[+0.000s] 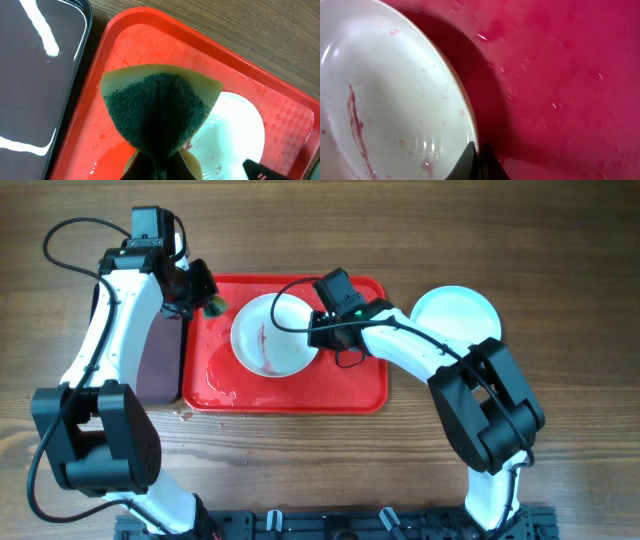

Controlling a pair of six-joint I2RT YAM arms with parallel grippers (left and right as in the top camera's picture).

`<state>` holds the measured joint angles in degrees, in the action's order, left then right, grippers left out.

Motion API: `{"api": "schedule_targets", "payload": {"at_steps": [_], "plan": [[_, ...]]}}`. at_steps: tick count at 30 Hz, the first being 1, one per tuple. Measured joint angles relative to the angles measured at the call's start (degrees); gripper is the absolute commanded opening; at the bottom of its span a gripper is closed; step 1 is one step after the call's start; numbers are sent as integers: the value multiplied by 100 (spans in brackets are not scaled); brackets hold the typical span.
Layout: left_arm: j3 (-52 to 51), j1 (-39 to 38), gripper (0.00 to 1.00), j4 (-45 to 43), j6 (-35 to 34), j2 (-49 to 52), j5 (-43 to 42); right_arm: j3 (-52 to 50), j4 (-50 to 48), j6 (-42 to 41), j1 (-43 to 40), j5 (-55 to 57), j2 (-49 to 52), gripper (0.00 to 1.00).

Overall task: Clean dirty plates on tray and stack at the side
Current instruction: 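Grip the white plate rim with the right gripper and tilt it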

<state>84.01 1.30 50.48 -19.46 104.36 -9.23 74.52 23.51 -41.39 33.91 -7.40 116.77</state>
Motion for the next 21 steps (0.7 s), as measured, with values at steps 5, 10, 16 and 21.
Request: {"api": "schedule_targets", "payload": {"at_steps": [5, 10, 16, 21], "plan": [[0, 0, 4, 7, 2, 0, 0, -2, 59, -313, 0, 2, -9, 29], [0, 0, 4, 11, 0, 0, 2, -11, -201, -90, 0, 20, -7, 17], [0, 0, 4, 79, 2, 0, 2, -13, -254, 136, 0, 26, -7, 4], [-26, 0, 4, 76, 2, 0, 0, -13, -256, 186, 0, 17, -7, 4]]}}
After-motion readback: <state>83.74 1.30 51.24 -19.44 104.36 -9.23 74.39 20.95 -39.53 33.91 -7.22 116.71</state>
